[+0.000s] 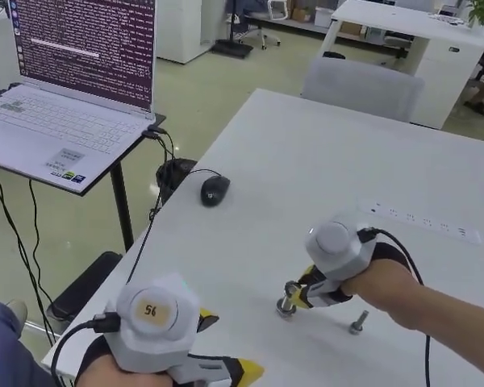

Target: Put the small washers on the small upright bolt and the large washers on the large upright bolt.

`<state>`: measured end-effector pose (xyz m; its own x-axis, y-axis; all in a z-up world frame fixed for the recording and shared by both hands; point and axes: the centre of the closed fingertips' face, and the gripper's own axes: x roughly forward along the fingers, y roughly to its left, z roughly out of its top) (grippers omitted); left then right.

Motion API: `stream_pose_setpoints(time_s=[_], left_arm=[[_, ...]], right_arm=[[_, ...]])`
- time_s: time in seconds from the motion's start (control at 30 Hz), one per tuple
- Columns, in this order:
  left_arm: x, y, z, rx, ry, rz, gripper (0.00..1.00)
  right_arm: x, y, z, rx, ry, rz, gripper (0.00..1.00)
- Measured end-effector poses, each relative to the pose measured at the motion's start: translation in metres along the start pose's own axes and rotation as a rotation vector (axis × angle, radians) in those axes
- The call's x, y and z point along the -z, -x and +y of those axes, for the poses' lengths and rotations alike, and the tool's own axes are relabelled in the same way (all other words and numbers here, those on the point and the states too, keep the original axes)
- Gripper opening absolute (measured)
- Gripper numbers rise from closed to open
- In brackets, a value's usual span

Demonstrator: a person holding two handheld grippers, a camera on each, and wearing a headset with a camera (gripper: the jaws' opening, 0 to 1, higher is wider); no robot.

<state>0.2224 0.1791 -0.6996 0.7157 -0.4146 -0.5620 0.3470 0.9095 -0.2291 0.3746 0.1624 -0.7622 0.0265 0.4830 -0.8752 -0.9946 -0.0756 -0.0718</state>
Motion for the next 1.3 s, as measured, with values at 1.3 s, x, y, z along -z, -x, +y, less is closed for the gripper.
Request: stream_pose_setpoints(time_s=[1.3], left_arm=[[0.004,0.000,0.002,-0.001,0.003,0.000,0.58]], right_arm=[[0.049,-0.037,0.024,0.005,-0.194,0.049,0.14]])
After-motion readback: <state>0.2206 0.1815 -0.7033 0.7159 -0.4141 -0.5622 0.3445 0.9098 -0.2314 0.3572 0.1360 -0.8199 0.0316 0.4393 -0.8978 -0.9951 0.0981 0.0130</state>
